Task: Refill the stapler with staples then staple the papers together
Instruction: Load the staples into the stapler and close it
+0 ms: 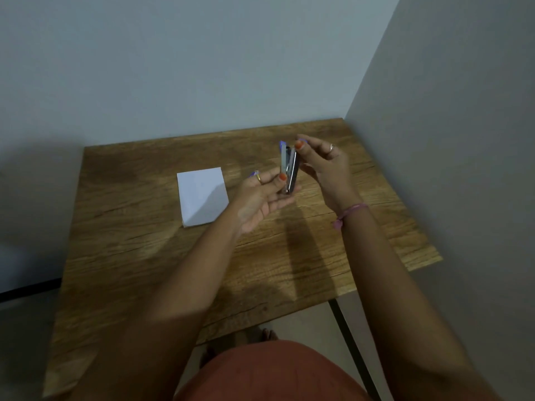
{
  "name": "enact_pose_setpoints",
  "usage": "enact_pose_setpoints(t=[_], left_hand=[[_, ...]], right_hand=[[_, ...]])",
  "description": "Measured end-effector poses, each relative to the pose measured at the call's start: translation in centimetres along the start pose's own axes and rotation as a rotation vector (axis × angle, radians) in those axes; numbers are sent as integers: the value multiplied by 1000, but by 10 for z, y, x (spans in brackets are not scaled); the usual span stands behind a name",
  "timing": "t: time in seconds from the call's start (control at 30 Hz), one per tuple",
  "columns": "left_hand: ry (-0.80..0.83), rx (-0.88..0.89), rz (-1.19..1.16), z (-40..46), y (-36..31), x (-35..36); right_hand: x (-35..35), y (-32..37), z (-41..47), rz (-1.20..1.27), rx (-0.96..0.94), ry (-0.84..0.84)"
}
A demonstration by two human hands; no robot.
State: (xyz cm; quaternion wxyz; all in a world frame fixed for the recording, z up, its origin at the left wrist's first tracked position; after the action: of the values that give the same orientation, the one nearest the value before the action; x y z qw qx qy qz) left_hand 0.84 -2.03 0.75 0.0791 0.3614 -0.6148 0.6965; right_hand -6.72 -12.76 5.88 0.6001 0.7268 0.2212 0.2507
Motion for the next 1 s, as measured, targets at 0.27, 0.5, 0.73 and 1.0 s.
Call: enact_pose_setpoints(t=[0.27,0.5,0.73,1.0], left_hand=[[-5,-106,-125,-8,19,2],[-61,-100,-96,-8,23,0],[-91,-34,105,-6,24,4],[-171,-18,220,-1,23,7]], right_hand=[[33,-51,-5,462,494,351],[31,-58,-1,499,531,324],[29,-65,2,478,571,280],[24,-62,6,374,570,231]])
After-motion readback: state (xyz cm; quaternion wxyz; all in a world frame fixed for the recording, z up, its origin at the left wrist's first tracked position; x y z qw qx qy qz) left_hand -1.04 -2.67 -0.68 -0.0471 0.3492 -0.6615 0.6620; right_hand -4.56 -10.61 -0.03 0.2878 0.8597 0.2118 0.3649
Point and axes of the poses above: each hand's wrist, its own z-axis towards the middle knuckle, its own x-axis out of the palm, y = z × x, the point moved 8 cm from there along z, towards the middle knuckle, and after that the axes turned 11 degrees about x, right-handed, at the moved point
